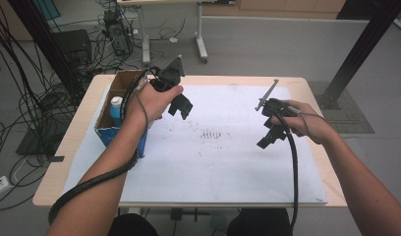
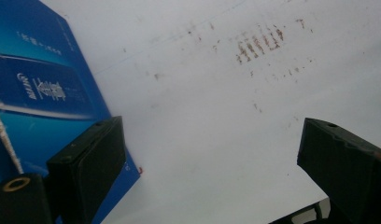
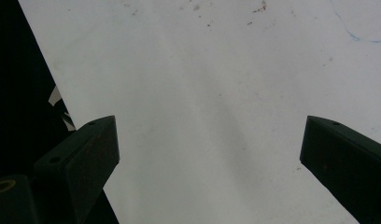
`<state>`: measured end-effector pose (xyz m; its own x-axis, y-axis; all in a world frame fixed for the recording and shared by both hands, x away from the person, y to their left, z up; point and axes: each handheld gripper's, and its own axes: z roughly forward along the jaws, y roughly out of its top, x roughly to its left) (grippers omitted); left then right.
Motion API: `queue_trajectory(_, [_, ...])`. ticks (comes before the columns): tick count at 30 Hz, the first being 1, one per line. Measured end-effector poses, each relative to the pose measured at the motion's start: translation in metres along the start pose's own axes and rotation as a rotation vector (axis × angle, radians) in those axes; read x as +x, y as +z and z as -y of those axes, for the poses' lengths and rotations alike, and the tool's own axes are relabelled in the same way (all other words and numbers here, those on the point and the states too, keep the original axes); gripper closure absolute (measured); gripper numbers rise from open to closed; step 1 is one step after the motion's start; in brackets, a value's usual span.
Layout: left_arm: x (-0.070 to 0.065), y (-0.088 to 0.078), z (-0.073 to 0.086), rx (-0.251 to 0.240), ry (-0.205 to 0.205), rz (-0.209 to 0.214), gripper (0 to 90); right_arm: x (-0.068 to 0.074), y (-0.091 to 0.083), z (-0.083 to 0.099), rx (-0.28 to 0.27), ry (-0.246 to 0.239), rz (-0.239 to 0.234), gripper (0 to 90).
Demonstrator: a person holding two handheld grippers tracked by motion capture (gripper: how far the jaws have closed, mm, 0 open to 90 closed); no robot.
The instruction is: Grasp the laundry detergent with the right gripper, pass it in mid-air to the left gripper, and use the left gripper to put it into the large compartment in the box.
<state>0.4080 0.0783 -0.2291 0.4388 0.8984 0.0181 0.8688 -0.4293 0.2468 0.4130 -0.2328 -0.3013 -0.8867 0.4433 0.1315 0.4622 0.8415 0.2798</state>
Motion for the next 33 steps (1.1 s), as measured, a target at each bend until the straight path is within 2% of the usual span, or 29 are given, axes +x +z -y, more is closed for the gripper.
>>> queue_trajectory(7, [-0.006,0.014,0.003,0.017,0.014,0.008,8.6,0.001,-0.010,0.000,-0.016,0.015,0.002,4.5])
queue_trajectory(21, [-0.010,0.033,0.004,0.055,0.030,0.028,8.7,-0.001,-0.034,-0.006,-0.023,0.054,0.007,4.5])
queue_trajectory(29, [-0.010,0.033,0.003,0.051,0.025,0.037,9.1,-0.002,-0.068,-0.011,-0.042,0.080,0.036,4.4])
queue_trajectory(33, [-0.012,0.035,0.004,0.064,0.030,0.042,9.1,-0.001,-0.087,-0.016,-0.051,0.091,0.050,4.3])
